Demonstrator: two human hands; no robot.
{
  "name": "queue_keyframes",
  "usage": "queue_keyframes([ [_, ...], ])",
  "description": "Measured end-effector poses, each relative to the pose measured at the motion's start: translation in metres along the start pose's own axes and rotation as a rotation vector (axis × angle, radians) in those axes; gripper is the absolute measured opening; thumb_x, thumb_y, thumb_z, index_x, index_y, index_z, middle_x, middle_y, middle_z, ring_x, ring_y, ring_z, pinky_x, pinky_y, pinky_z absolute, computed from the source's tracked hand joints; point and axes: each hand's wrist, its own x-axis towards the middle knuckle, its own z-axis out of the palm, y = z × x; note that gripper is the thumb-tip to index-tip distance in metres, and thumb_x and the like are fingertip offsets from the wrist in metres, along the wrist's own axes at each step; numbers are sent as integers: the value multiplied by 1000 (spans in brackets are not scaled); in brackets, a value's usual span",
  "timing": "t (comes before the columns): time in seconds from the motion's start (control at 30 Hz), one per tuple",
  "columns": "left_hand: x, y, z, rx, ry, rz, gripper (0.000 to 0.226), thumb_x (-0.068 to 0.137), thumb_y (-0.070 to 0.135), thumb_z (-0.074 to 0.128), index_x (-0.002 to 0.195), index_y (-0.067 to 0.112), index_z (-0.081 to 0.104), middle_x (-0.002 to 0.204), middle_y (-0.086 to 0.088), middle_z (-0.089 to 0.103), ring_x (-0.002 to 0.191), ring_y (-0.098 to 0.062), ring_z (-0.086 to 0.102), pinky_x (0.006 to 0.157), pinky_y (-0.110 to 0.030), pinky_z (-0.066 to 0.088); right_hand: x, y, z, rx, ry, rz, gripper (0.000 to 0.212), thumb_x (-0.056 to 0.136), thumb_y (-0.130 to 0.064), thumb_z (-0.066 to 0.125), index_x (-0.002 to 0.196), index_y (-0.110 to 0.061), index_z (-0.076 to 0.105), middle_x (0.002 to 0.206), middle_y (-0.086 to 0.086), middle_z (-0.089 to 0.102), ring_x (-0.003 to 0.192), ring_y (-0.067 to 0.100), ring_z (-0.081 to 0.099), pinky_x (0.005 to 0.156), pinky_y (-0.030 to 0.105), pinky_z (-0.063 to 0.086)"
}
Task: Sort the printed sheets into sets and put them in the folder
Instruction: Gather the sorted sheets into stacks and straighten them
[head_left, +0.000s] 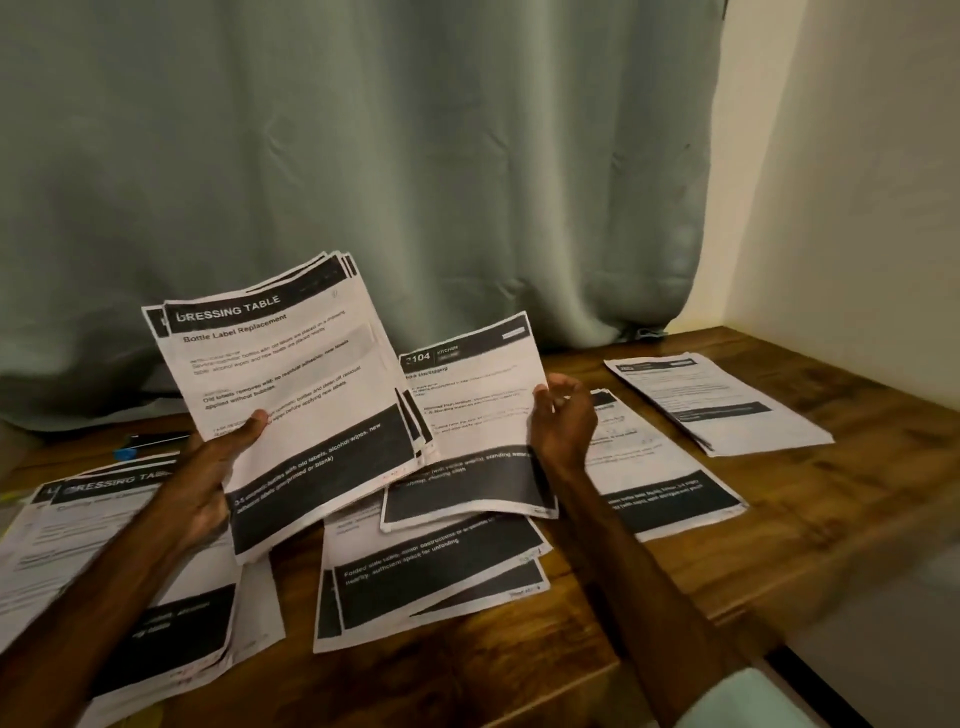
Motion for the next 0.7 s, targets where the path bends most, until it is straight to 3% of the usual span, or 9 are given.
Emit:
queue_keyframes([
  [0.2, -2, -9, 5, 10, -98, 22, 45, 96, 17, 64, 140, 25, 60, 129, -4, 70, 111, -22, 71, 80, -47, 62, 3, 2, -30, -13, -48, -77, 23, 97, -16, 68, 118, -12, 60, 105, -3, 65, 97, 17, 64, 88, 33, 55],
  [0.3, 0, -15, 8, 58, -141, 25, 43, 99, 18, 61, 140, 27, 58, 132, -4, 68, 117, -25, 68, 84, -52, 59, 3, 10, -43, -62, -78, -105, 22, 96, -15, 69, 115, -19, 58, 105, -9, 62, 97, 15, 63, 88, 34, 55],
  [0.43, 0, -25, 11, 105, -143, 40, 46, 96, 22, 65, 141, 30, 56, 136, -4, 66, 125, -30, 63, 89, -62, 55, -3, 24, -52, -109, -121, -123, 11, 98, -20, 67, 107, -19, 62, 107, -2, 67, 99, 16, 65, 90, 36, 57],
  [0.53, 0, -31, 14, 125, -127, 20, 50, 92, 25, 68, 141, 33, 57, 136, -3, 66, 126, -31, 62, 99, -65, 48, -5, 27, -51, -150, -142, -105, 15, 97, -23, 69, 105, -12, 70, 110, 4, 72, 101, 16, 66, 93, 37, 58],
  [0.7, -2, -35, 18, 161, -87, 17, 47, 94, 28, 69, 139, 31, 58, 133, -1, 68, 121, -28, 65, 86, -54, 58, -5, 25, -48, -240, -274, 14, 33, 88, -24, 80, 117, -14, 69, 128, 5, 67, 119, 22, 62, 100, 33, 51],
])
